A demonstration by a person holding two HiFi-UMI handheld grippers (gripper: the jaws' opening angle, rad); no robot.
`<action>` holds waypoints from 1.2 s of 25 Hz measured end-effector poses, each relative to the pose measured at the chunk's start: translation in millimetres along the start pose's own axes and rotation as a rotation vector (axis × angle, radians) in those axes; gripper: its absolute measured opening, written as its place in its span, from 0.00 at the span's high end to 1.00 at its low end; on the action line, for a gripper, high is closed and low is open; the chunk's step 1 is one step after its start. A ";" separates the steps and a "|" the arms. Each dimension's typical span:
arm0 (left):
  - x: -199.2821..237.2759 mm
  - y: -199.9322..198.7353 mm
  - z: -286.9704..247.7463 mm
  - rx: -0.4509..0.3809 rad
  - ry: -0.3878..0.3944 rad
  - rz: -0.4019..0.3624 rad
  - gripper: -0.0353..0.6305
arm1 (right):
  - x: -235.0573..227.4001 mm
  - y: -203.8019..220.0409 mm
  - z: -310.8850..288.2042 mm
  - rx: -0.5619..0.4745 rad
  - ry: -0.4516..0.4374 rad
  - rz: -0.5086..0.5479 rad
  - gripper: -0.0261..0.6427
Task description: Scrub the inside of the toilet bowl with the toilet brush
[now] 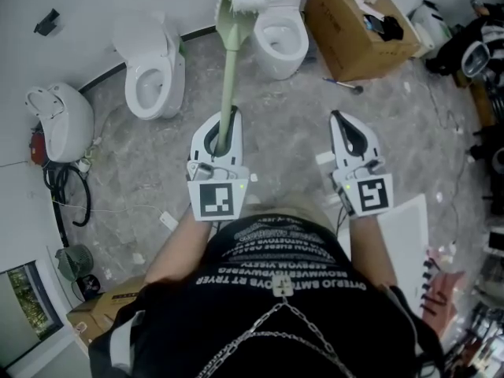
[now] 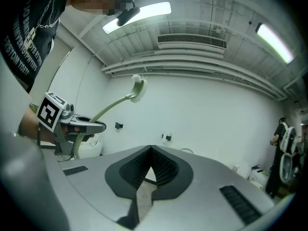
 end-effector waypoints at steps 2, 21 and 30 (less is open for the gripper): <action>0.0 1.4 1.2 0.000 -0.001 0.013 0.94 | -1.0 -0.3 1.2 0.000 0.008 0.001 0.97; -6.7 13.6 -37.5 0.053 -0.013 0.094 0.94 | -33.6 17.9 -21.4 -0.006 -0.022 -0.007 0.97; -6.0 24.3 -78.3 0.099 -0.034 0.068 0.94 | -67.3 33.2 -56.7 -0.011 -0.053 -0.014 0.97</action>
Point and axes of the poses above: the fingertips, and each gripper's own axes: z backward along the fingers, x to its left, y out of its underside, the point moved 5 cm from there along z, backward along the fingers, and after that the axes turned 13 degrees about z, right-handed, at the moved point
